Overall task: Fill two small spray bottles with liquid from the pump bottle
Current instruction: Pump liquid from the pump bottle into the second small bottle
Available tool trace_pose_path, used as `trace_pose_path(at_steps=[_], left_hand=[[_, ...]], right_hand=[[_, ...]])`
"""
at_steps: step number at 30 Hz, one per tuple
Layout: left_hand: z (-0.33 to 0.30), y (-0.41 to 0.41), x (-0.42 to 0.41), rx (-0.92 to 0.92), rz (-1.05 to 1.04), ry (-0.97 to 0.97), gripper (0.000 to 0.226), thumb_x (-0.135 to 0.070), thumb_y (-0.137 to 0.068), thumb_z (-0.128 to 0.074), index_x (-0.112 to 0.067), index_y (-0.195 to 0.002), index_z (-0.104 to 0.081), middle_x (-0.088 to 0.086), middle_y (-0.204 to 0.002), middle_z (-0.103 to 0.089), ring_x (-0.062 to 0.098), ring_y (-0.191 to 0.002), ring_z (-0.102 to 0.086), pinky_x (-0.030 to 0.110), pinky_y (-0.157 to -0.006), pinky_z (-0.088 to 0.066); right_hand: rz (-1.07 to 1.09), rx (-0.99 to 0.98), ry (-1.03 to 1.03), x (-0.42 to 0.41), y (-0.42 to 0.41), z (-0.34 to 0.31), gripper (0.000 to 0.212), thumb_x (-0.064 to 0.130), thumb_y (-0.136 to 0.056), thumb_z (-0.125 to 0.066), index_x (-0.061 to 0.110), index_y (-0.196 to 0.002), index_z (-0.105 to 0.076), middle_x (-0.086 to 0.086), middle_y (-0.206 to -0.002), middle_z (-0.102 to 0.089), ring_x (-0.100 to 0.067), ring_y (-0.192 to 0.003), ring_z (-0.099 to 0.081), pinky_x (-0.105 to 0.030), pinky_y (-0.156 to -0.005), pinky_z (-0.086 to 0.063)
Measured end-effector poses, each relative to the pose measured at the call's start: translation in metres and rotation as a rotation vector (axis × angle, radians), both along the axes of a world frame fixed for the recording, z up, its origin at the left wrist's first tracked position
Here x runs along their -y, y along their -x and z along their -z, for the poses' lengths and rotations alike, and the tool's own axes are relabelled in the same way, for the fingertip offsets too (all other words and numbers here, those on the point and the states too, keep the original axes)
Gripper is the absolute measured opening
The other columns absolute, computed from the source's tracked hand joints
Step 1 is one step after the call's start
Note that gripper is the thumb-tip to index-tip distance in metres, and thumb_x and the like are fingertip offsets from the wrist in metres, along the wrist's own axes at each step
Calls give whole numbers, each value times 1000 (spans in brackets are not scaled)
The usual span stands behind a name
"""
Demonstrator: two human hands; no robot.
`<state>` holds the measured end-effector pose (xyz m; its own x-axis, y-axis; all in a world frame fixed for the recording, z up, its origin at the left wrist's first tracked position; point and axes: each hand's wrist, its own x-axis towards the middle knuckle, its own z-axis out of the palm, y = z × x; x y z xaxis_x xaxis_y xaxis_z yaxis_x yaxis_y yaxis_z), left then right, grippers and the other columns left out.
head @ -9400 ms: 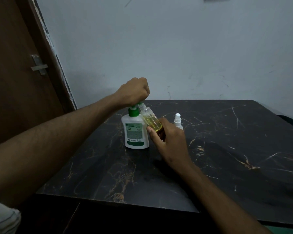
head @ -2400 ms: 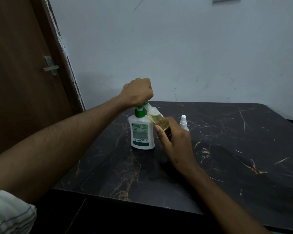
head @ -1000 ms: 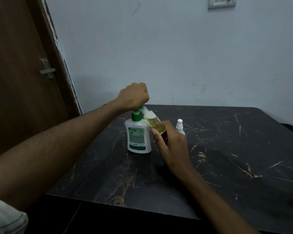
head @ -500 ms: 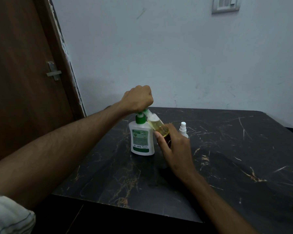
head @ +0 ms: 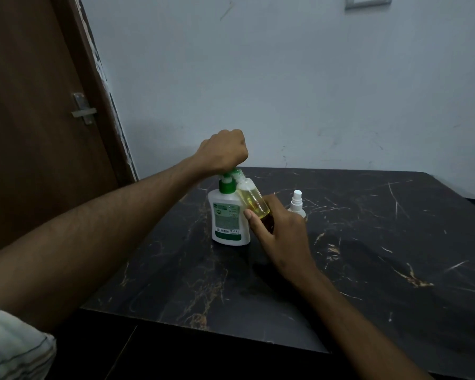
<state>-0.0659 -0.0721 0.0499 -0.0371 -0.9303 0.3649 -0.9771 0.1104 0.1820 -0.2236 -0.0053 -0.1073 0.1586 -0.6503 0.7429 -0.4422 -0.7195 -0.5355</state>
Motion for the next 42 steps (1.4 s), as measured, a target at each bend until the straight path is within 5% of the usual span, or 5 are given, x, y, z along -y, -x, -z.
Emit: trace_pose_path(at_steps=[11, 19, 23, 29, 42], left_hand=[[-1, 3, -5, 24, -2, -10, 20, -7, -87, -51, -3, -102, -63, 11, -93, -61, 26, -79, -52, 37, -67, -40], [2, 2, -7, 62, 6, -25, 2, -10, -86, -53, -10, -86, -54, 7, -86, -60, 24, -75, -53, 36, -64, -39], [-4, 3, -6, 67, -1, -26, 15, -10, -86, -52, -7, -98, -60, 9, -94, -62, 24, -77, -53, 40, -71, -44], [5, -2, 6, 15, 16, -29, 18, -7, -80, -50, -16, -66, -42, 9, -85, -60, 28, -72, -51, 35, -59, -32], [11, -5, 10, -37, 45, 5, 27, -3, -77, -48, -17, -61, -31, 3, -65, -43, 21, -61, -35, 34, -55, -26]], right_hand=[[0, 14, -16, 0, 1, 0, 29, 47, -103, -58, 21, -114, -64, 18, -81, -62, 6, -69, -60, -8, -60, -43], [-1, 16, -14, -1, 2, 2, 32, 50, -102, -56, 23, -116, -63, 15, -89, -68, 3, -74, -63, -11, -62, -46], [-8, 26, -20, -1, 2, 0, 30, 51, -102, -56, 24, -114, -63, 18, -86, -65, 5, -74, -62, -9, -62, -44], [24, 19, -9, 2, 1, 1, 31, 51, -102, -56, 23, -113, -63, 16, -83, -64, 4, -70, -60, -13, -61, -45], [11, 19, -10, 1, 2, 3, 37, 56, -102, -50, 23, -116, -62, 12, -87, -68, 1, -72, -61, -16, -62, -48]])
